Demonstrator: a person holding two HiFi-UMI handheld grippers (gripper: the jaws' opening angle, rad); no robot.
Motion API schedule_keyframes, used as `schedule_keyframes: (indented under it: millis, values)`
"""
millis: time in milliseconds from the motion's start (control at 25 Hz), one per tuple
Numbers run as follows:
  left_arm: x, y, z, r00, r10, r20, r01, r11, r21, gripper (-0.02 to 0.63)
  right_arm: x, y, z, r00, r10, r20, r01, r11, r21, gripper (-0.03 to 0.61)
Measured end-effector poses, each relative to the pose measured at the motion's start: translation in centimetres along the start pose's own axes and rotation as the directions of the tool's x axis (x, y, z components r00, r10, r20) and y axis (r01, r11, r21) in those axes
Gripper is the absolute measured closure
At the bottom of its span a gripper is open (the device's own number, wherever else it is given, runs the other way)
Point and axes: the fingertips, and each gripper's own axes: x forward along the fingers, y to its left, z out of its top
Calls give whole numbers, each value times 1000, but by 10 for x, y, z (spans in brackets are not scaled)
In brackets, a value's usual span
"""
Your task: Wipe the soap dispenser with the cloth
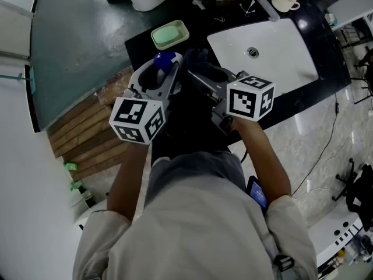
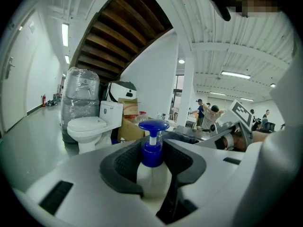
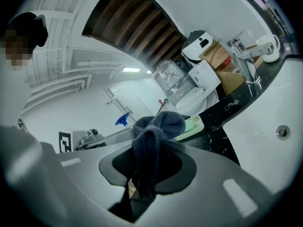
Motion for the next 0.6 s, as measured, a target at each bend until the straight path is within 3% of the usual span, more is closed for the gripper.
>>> schedule_keyframes:
  millis: [600]
  values:
    - [-1,-1,-2,1000,-14,-6,14,1000,14,471,7,-26,-35,996,-47,-71,50,998,47,503]
